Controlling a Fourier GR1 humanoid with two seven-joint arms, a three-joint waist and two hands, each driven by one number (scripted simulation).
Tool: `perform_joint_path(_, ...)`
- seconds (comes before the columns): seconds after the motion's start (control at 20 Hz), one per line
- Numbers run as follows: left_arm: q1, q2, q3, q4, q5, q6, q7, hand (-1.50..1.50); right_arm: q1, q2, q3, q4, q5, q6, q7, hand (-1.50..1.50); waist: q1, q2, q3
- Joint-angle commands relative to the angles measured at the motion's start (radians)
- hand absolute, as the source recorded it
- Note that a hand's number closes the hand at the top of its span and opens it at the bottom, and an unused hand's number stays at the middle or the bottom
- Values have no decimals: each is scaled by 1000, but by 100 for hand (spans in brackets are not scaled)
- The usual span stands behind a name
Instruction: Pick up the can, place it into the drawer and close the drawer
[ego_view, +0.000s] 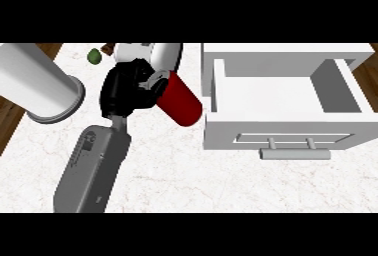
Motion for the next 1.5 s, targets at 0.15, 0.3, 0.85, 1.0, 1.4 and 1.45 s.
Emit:
perform_joint_path(0.15, -91, 16, -49, -149, -43, 138, 200, 150, 104, 12, 77, -26, 19, -2, -80, -150, -15, 3, 0)
perform_joint_path(0.3, -152, -2, -100, -167, -77, 230, 235, 150, -22, 9, 21, -26, 28, -8, 24, -150, -8, 6, -1)
perform_joint_path(0.85, -458, -2, -137, 84, 8, 354, 245, 150, -55, 5, 38, -20, 18, -39, 52, -150, -18, 8, -1)
perform_joint_path(1.0, -516, -2, -72, 241, 5, 283, 160, 150, -58, 11, 42, -23, -7, -34, 46, -150, -24, 11, -1)
perform_joint_path(1.4, -642, -2, -215, 341, 140, 422, 133, 150, -22, 11, 35, -38, 10, 3, 47, -150, -38, 10, 0)
perform_joint_path(1.45, -672, -2, -241, 391, 178, 453, 81, 150, -140, -50, 38, 13, 16, -57, 99, -150, -41, 16, 0)
